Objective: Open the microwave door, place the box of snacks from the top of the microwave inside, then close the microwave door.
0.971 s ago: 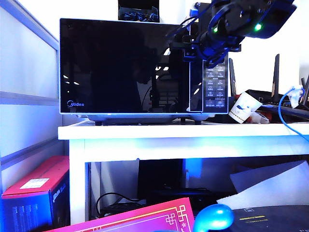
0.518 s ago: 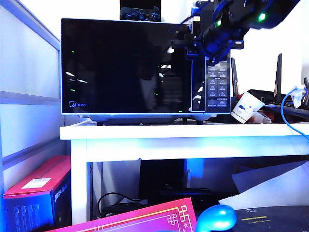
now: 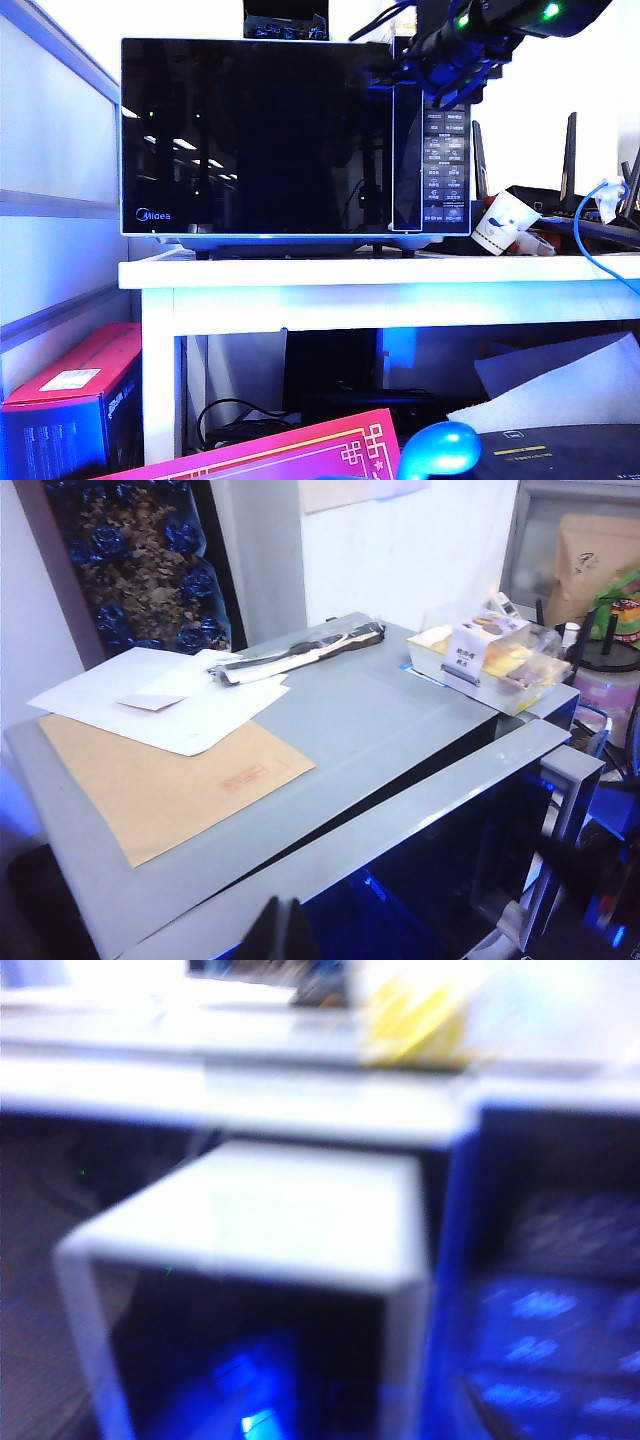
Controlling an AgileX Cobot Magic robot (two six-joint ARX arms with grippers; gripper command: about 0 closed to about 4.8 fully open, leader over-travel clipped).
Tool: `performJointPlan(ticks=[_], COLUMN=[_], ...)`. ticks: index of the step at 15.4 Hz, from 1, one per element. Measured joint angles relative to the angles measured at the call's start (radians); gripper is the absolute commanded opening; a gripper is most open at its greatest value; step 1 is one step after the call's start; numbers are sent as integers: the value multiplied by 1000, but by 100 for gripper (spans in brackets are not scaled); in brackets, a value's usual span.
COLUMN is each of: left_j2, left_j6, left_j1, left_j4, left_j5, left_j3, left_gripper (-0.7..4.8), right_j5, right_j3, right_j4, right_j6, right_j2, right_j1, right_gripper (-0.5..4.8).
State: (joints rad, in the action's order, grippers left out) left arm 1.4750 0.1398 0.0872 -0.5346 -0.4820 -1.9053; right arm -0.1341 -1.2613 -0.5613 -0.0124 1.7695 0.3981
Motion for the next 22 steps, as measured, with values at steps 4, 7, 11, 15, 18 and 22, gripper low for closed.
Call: performJointPlan(ticks=[4,7,11,15,18,22], left_j2=[0,0,0,32,102,210], left_j6=[0,0,0,-21,-61,-94], left_j1=[0,0,0,0,0,12], left_j4=[0,0,1,103,157,300], left_j5=[0,0,0,0,19,39], left_j3=[0,0,0,0,0,0], left_gripper=[-6,-6,-6,-6,-6,-6], right_j5=[0,0,82,370,565,740], right_j3=[2,2,2,1,2,1], right_j4=[25,81,123,180,201,204], right_j6=[-42,-77,-90,-23,33,57], right_j2=[-67,-136,-214,-243,-243,-239], right_j1=[-1,-6,-68,-188,-262,-327], right_gripper=[429,429,428,427,427,427])
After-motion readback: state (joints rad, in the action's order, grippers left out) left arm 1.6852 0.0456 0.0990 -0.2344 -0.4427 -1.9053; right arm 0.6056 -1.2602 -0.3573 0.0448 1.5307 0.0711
